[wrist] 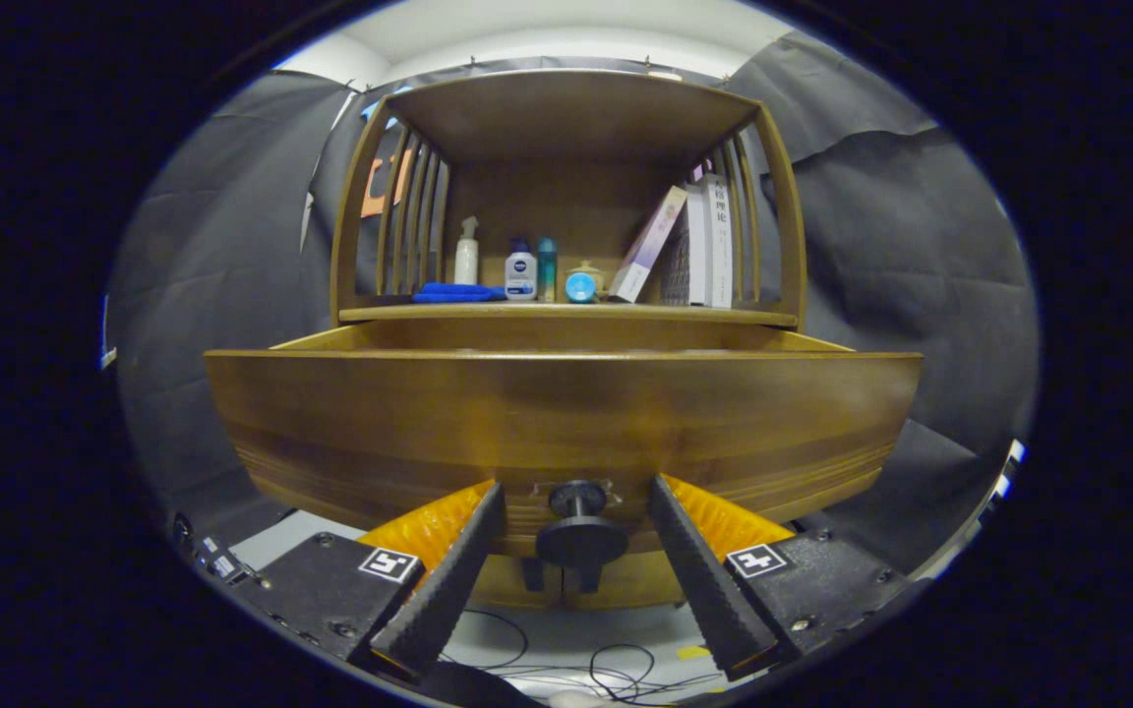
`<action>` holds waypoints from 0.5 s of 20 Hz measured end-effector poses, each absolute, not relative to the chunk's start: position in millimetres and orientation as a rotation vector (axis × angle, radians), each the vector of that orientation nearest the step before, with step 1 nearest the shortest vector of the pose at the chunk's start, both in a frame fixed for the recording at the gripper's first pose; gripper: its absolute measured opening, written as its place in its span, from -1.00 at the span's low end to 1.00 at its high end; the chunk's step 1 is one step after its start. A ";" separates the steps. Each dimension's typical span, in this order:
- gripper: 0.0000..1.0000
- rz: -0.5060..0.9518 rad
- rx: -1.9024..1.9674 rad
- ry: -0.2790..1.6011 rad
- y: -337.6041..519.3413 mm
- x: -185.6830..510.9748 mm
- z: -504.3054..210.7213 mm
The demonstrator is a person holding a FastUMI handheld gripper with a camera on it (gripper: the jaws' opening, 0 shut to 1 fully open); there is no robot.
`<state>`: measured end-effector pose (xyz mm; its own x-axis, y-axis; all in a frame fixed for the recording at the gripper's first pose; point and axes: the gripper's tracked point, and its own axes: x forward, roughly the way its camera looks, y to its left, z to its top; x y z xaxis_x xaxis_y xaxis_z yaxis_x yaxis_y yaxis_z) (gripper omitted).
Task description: Pull open the drawer, take out the items inside it, and place them on the countertop above the cabinet.
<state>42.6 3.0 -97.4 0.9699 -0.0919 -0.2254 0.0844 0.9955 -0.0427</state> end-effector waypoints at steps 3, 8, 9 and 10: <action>0.98 -0.091 -0.030 0.223 4.1 55.4 -95.3; 0.98 -0.107 -0.046 0.203 8.6 87.3 -90.1; 0.98 -0.111 -0.047 0.202 8.9 94.2 -88.9; 0.98 -0.112 -0.047 0.196 10.1 96.2 -89.3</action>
<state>96.2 10.1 -89.3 0.9746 -0.1159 -0.1915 0.1067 0.9926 -0.0578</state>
